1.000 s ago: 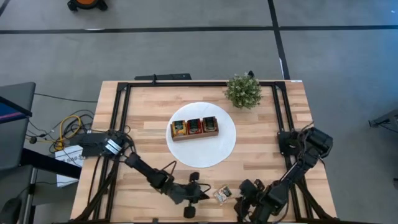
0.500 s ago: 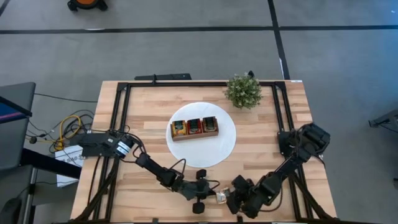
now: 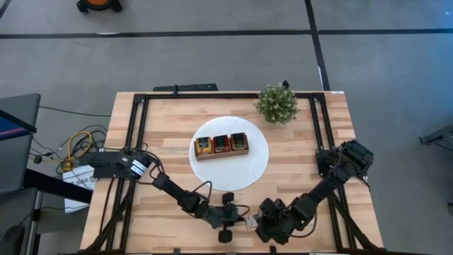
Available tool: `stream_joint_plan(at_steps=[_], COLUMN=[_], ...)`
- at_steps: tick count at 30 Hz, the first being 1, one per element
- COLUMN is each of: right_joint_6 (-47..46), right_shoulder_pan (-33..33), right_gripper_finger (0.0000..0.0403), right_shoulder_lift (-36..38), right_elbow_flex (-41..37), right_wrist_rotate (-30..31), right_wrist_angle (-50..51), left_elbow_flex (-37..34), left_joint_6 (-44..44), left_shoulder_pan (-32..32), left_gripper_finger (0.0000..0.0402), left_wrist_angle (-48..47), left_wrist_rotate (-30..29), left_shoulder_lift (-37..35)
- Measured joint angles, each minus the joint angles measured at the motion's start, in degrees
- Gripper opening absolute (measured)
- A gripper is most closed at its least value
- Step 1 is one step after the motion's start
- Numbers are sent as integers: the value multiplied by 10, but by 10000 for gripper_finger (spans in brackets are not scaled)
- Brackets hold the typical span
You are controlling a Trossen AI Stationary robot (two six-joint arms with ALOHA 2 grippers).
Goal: Pick & Place Tea
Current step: Put the brown tea bag into the right section of the wooden organizer
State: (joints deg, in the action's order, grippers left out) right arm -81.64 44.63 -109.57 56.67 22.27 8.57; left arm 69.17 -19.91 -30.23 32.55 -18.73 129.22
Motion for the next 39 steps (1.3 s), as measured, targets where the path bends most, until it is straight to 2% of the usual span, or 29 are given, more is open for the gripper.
stream_joint_plan(at_steps=[5,10,14,17,21,24,29,34,39], right_joint_6=[41,140,294,443,648,766,817,896,937], right_shoulder_pan=[-8,-40,-85,-130,-204,-258,-321,-331,-328], right_gripper_finger=[7,4,2,2,2,1,1,1,0], right_shoulder_lift=[34,67,71,68,68,68,51,19,-18], right_elbow_flex=[4,68,154,210,248,253,253,253,253], right_wrist_rotate=[4,8,48,82,120,132,157,188,229], right_wrist_angle=[68,223,362,426,449,449,451,432,435], left_elbow_flex=[-1,-1,-1,-2,-2,-2,-1,-1,-1], left_joint_6=[-1,-53,-165,-244,-302,-318,-354,-367,-367], left_shoulder_pan=[-19,-57,-94,-116,-140,-159,-185,-197,-197], left_gripper_finger=[0,0,0,0,0,0,0,0,0], left_wrist_angle=[-172,-389,-531,-595,-626,-625,-624,-624,-623], left_wrist_rotate=[-45,-161,-249,-270,-279,-282,-287,-302,-309], left_shoulder_lift=[-69,-136,-149,-149,-148,-148,-148,-148,-148])
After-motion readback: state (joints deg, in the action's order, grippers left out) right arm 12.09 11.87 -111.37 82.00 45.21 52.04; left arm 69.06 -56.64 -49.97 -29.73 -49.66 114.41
